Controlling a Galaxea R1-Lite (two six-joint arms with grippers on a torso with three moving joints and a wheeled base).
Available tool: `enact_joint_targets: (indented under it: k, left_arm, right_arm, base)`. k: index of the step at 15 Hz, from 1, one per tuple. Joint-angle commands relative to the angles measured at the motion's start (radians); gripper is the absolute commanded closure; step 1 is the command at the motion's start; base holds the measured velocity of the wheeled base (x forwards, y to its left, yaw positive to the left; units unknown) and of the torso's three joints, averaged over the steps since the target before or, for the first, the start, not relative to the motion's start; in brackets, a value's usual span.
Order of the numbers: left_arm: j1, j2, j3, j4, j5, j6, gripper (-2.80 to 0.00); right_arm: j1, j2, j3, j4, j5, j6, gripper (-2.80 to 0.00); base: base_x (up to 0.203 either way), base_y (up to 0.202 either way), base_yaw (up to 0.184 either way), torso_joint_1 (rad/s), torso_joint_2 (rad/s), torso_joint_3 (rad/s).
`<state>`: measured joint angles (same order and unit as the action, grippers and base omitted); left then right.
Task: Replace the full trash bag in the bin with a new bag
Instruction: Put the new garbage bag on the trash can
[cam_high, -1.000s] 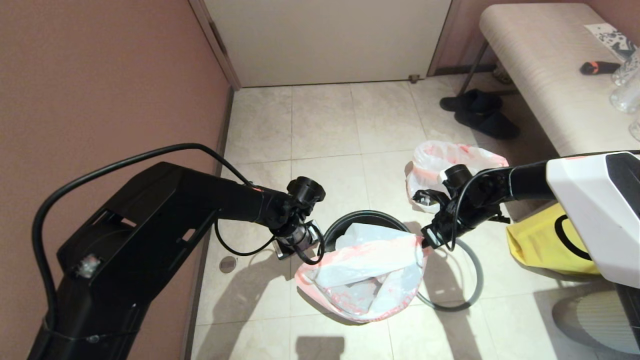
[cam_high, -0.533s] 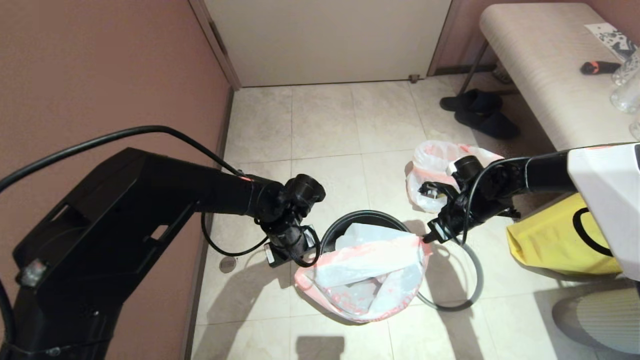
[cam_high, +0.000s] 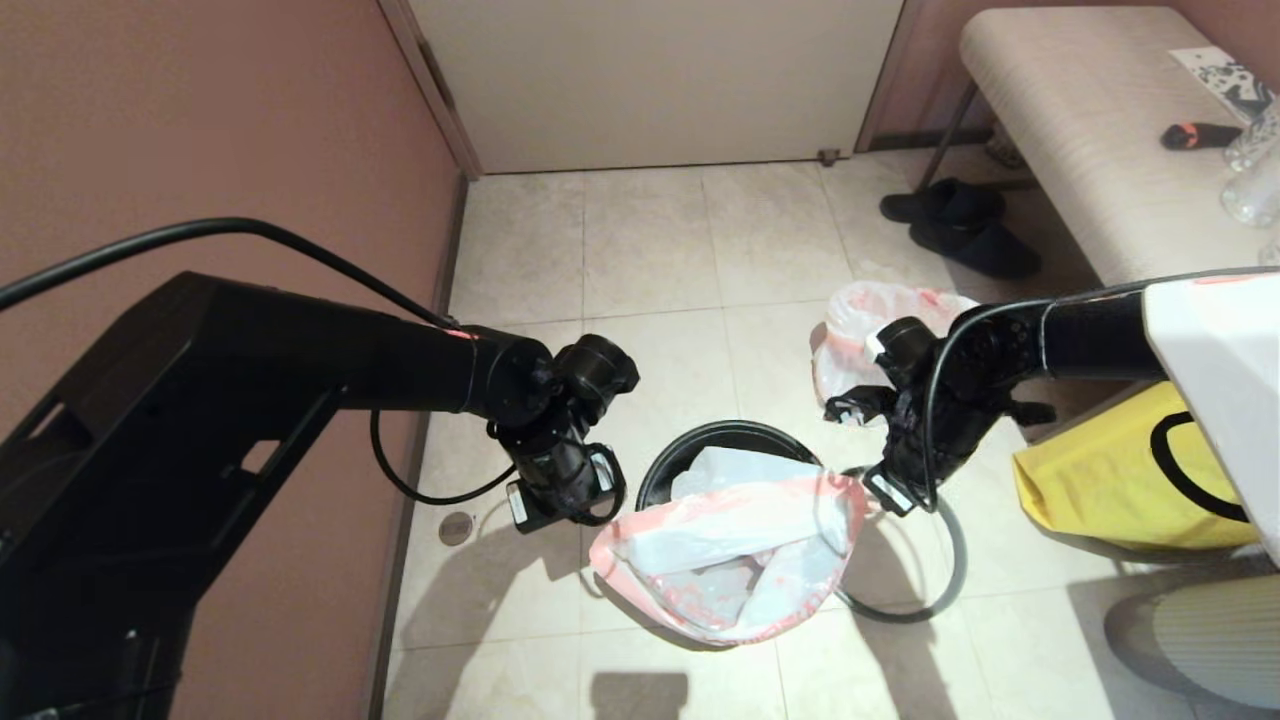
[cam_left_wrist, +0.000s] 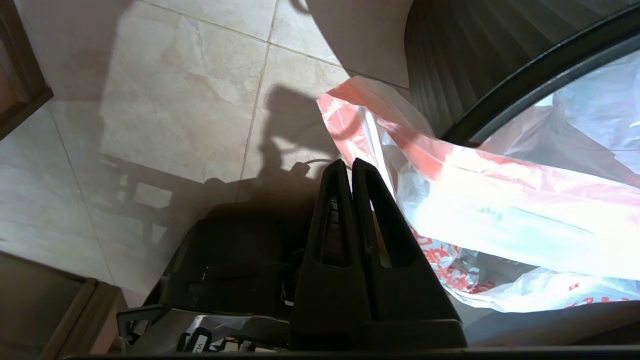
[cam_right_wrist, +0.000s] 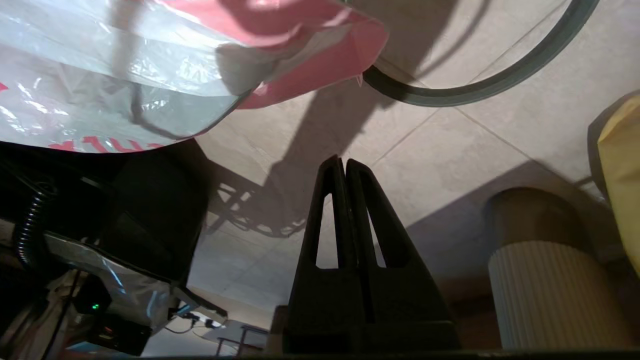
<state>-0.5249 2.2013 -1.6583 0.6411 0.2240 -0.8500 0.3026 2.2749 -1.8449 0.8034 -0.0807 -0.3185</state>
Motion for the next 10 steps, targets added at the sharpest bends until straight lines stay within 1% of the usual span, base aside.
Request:
enact_joint_targets:
  k: [1,2,6,8,10]
  left_arm:
    - [-0.001,0.0,-0.004,0.003,0.001,-0.004,0.0]
    - [-0.001,0.0,-0.006,0.003,0.003,-0.004,0.0]
    - [-0.004,0.002,-0.008,0.003,0.003,-0.004,0.0]
    - [-0.004,0.002,-0.006,0.003,0.003,-0.004,0.0]
    - [-0.003,0.002,-0.006,0.003,0.005,-0.004,0.0]
  right_arm:
    - [0.027,0.012,0.022,0.006,-0.012,-0.007,0.0]
    - [0.042,0.008,0.04,0.003,-0.007,-0.017,-2.8]
    - [0.082,-0.004,0.075,0.004,0.023,-0.02,-2.8]
    - [0.088,0.012,0.074,0.003,0.067,-0.022,-2.8]
    - [0.09,0.041,0.064,-0.002,0.095,-0.022,-2.8]
  base:
    - [0.0,0.0,0.0,0.0,0.0,0.0]
    - [0.0,0.0,0.0,0.0,0.0,0.0]
    - [0.0,0.0,0.0,0.0,0.0,0.0]
    - [0.0,0.0,0.0,0.0,0.0,0.0]
    - [0.0,0.0,0.0,0.0,0.0,0.0]
